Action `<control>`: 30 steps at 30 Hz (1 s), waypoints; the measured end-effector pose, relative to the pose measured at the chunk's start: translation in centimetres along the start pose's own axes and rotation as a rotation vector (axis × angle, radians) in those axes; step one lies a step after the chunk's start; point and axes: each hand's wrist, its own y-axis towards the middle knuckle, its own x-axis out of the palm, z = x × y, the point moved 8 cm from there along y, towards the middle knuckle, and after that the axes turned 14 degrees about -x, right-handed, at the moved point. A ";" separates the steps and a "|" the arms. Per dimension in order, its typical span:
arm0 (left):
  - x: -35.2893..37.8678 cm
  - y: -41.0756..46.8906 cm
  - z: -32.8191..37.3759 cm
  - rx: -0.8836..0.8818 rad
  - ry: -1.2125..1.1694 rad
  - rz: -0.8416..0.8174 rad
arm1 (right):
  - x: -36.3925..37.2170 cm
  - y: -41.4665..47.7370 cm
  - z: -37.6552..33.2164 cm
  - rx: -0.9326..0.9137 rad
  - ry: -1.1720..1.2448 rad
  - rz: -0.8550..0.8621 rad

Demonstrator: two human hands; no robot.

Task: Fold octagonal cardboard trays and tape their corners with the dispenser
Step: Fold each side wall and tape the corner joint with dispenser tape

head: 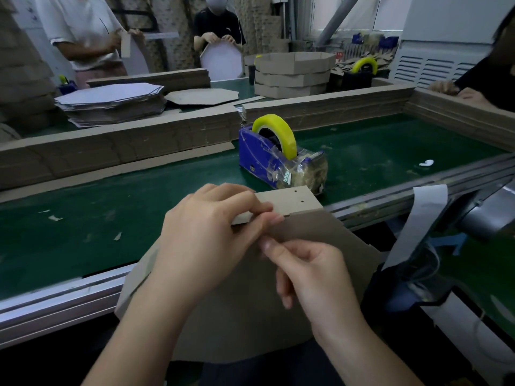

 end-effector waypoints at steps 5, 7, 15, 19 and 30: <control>0.0 -0.2 -0.6 0.012 0.105 -0.045 | -3.3 0.1 -4.5 -0.429 -0.130 0.190; 0.2 -0.3 -0.8 0.021 0.165 -0.076 | -5.2 1.8 -6.7 -0.586 -0.297 0.238; 0.3 -0.7 -0.3 0.063 0.418 -0.184 | -2.9 6.2 -2.6 -0.091 -0.457 -0.386; 0.2 -0.1 2.6 0.077 0.368 -0.185 | -2.0 6.0 -3.6 -0.145 -0.473 -0.500; -3.1 -2.3 -0.3 -0.026 -0.093 -0.077 | -5.6 7.7 -6.8 -0.228 -0.551 -0.565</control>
